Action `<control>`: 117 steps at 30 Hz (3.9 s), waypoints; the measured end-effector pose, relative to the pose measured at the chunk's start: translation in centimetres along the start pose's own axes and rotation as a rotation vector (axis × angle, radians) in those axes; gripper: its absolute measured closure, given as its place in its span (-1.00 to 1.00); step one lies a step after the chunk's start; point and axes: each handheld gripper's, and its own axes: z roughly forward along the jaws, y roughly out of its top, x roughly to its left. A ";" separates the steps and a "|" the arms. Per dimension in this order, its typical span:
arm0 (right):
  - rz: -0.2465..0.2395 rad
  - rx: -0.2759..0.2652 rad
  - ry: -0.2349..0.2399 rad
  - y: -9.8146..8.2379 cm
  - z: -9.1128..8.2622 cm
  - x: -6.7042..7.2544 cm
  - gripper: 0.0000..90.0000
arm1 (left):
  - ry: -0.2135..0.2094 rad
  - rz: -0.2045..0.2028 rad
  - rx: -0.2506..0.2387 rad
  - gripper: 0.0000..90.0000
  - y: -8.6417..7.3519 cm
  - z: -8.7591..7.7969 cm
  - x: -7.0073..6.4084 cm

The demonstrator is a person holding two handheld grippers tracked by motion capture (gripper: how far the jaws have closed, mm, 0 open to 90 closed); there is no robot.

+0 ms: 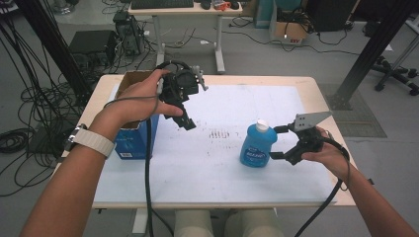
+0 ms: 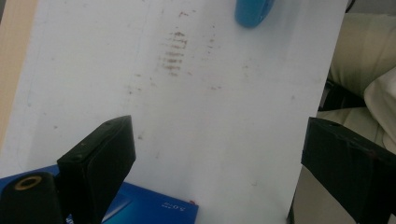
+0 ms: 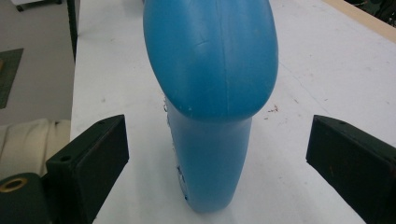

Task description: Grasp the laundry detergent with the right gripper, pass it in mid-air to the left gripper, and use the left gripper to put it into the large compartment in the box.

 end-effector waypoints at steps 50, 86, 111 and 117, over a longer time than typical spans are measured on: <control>0.010 -0.004 -0.007 0.0 0.0 -0.1 -0.87 | 0.003 0.001 -0.002 -0.77 0.0 -0.1 0.0; 0.011 -0.005 -0.007 -0.1 -0.1 -0.1 -0.87 | 0.009 -0.001 -0.007 -0.77 0.0 -0.2 0.0; 0.018 -0.008 -0.010 -0.1 0.0 -0.1 -0.90 | 0.007 -0.003 -0.009 -0.77 0.0 -0.2 0.0; 0.021 -0.010 -0.011 -0.3 0.1 -0.2 -0.90 | 0.008 -0.003 -0.009 -0.77 -0.1 -0.2 0.0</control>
